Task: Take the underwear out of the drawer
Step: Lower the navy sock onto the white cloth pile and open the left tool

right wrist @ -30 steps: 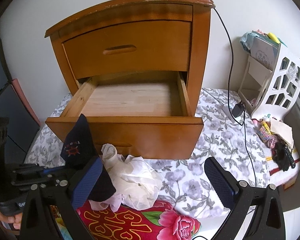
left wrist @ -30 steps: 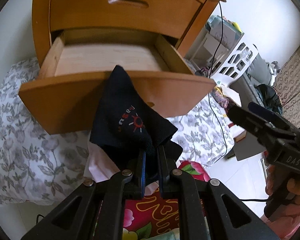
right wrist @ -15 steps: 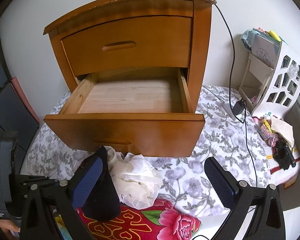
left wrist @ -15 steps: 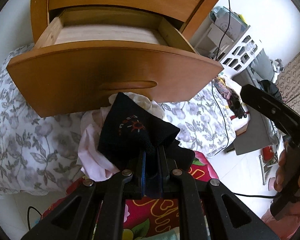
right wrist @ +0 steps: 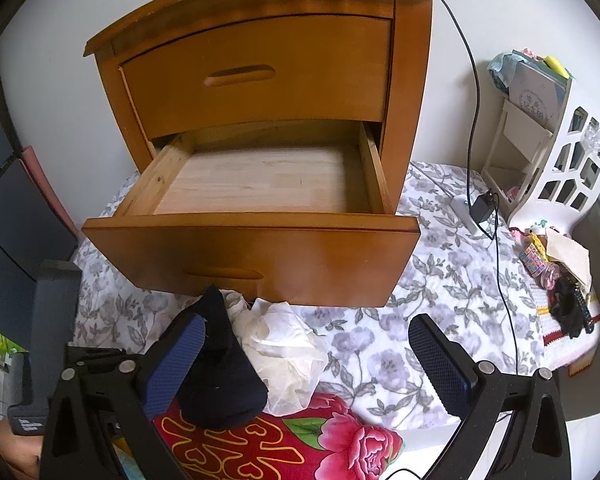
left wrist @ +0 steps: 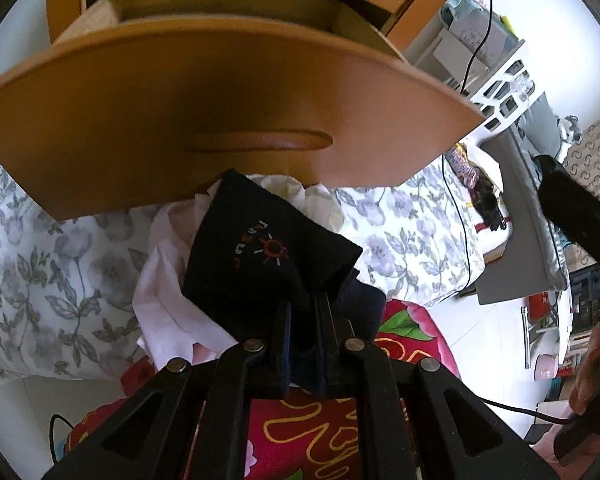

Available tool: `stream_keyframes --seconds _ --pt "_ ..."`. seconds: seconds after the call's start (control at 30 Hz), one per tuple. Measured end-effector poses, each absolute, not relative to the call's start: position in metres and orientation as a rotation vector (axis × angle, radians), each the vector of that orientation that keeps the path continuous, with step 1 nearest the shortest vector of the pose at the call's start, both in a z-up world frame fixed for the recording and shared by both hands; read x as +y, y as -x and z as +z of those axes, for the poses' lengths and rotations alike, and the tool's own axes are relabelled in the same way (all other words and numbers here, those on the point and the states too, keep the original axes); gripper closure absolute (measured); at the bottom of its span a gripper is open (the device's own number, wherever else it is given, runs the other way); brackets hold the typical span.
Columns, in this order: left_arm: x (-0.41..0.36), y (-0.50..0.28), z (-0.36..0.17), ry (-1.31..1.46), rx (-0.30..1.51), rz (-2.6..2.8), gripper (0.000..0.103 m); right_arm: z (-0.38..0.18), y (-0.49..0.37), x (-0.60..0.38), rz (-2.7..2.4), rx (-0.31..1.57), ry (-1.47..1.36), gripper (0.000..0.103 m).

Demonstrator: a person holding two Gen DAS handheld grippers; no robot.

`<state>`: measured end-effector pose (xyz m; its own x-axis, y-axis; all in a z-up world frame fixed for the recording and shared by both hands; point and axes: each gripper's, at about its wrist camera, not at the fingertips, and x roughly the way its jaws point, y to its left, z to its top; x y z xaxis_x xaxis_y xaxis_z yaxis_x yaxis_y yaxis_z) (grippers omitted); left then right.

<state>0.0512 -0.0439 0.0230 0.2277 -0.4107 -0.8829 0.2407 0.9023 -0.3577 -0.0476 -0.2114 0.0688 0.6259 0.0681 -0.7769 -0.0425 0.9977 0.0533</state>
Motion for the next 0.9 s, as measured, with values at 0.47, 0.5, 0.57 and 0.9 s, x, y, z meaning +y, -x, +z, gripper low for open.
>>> stream_keyframes --seconds 0.47,0.5,0.57,0.9 --pt "-0.034 -0.049 0.038 0.147 1.253 -0.445 0.071 0.061 0.042 -0.211 0.067 0.916 -0.028 0.0" --pt "-0.033 -0.049 0.04 0.144 1.249 -0.446 0.069 0.061 0.042 -0.211 0.066 0.916 -0.028 0.0" --pt "-0.031 -0.047 0.046 0.138 1.236 -0.448 0.065 0.061 0.042 -0.21 0.065 0.916 -0.026 0.0" --pt "-0.006 -0.05 0.096 0.123 1.093 -0.38 0.051 0.07 0.045 -0.21 0.057 0.892 -0.023 0.0"
